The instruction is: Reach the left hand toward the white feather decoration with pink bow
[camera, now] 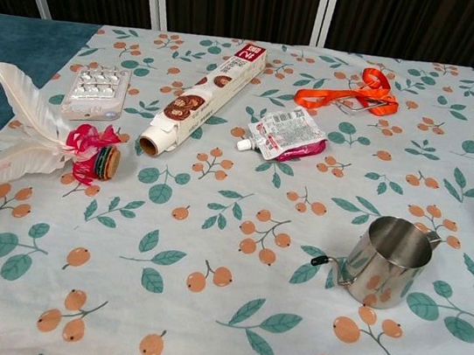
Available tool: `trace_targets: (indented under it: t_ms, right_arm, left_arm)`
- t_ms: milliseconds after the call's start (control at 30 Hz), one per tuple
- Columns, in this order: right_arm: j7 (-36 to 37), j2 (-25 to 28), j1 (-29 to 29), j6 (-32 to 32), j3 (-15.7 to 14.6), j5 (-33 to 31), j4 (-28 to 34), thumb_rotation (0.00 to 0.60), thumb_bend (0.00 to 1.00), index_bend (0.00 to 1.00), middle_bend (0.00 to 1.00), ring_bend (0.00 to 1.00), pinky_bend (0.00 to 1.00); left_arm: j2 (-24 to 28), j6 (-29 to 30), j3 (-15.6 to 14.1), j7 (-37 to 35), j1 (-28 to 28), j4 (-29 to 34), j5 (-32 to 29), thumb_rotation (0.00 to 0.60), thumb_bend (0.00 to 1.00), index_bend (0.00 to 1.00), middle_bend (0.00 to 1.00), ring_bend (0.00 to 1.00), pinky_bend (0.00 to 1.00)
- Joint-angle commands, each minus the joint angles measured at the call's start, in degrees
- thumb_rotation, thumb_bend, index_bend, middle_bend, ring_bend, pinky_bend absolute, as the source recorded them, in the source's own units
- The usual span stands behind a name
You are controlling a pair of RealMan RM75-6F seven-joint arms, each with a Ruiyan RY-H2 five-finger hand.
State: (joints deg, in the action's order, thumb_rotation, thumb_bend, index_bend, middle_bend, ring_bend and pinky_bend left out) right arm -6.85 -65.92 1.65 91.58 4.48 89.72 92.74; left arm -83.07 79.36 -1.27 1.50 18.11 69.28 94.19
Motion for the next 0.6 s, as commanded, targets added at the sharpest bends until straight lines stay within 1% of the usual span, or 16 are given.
trace_targets:
  t_ms: [33,600]
  right_arm:
    - [-0.01,-0.01,0.0,-0.01,0.01,-0.04,0.01,0.6,0.13,0.08,0.05,0.1,0.16]
    - [-0.11,-0.05,0.0,0.02,0.01,-0.01,-0.04,0.6,0.13,0.08,0.05,0.1,0.16]
  left_arm:
    - [0.01,0.01,-0.01,-0.02,0.0,0.02,-0.02,0.6,0.48,0.6,0.23,0.0,0.01]
    - [0.31,0.2,-0.1,0.39,0.0,0.44,0.04,0.6,0.48,0.61,0.24,0.0,0.01]
